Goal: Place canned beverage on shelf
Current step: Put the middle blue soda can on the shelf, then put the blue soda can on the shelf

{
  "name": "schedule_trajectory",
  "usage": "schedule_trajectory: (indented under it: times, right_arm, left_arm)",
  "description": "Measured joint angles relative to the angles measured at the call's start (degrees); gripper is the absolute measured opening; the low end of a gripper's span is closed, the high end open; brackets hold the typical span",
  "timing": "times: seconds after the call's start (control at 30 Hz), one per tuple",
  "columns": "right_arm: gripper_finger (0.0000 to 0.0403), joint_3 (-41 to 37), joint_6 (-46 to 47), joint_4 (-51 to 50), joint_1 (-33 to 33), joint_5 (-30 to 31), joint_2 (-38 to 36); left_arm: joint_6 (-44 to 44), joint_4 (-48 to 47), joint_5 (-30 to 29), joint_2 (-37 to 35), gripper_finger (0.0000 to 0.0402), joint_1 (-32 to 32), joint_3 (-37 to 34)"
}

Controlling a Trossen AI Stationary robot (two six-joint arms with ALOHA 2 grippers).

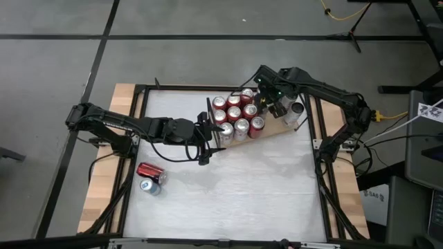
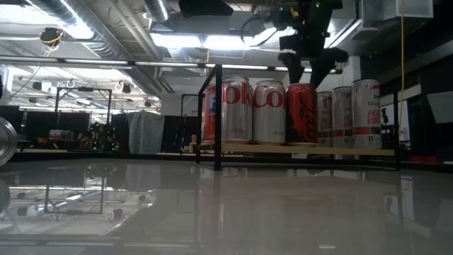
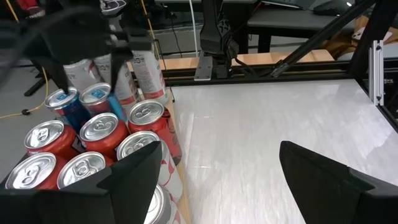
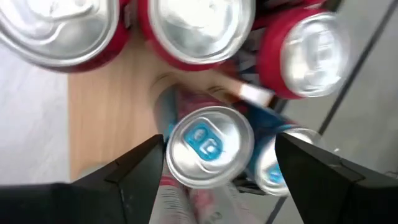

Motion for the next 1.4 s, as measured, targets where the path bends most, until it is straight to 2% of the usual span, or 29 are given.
schedule_trajectory:
  times: [0.13, 0.37, 0.57, 0.7, 0.83, 0.97, 1.13, 1.4]
  right_arm:
    - [0.0294, 3.7, 0.7, -2.6, 0.0, 0.4, 0.0]
    - [0.0294, 11.1, 8.1, -9.9, 0.0, -1.3, -0.1]
    - [0.0294, 15.6, 16.9, -12.7, 0.1, -11.4, -0.1]
    - [0.0294, 15.9, 20.2, -12.3, 0.6, -20.4, -0.3]
    - [0.0294, 15.8, 20.4, -11.7, 3.1, -23.3, -0.3]
    - [0.0294, 15.8, 20.4, -8.7, 8.0, -23.3, -0.3]
    - [0.0294, 15.8, 20.6, -4.6, 13.7, -23.3, -0.3]
    - [0.0294, 15.7, 22.5, 0.1, 20.4, -23.3, 1.0]
  left_arm:
    - [-0.2, -0.1, 0.0, 0.0, 0.0318, -0.2, 0.0]
    - [-0.2, -0.1, 0.0, 0.0, 0.0318, -1.6, 0.0]
    - [-0.8, 0.0, -0.7, 0.0, 0.0318, -3.4, 0.0]
    - [-6.2, -0.1, -2.5, 0.0, 0.0318, -4.1, 0.0]
    - [-15.4, -3.6, -0.1, -1.4, 0.0318, -4.1, 0.1]
    - [-27.1, -13.9, 4.6, -4.5, 0.0318, -4.1, 0.1]
    - [-46.0, -27.1, 14.1, -9.9, 0.0318, -4.6, 0.1]
    - [-75.4, -44.4, 28.6, -16.4, 0.0318, -8.8, 0.1]
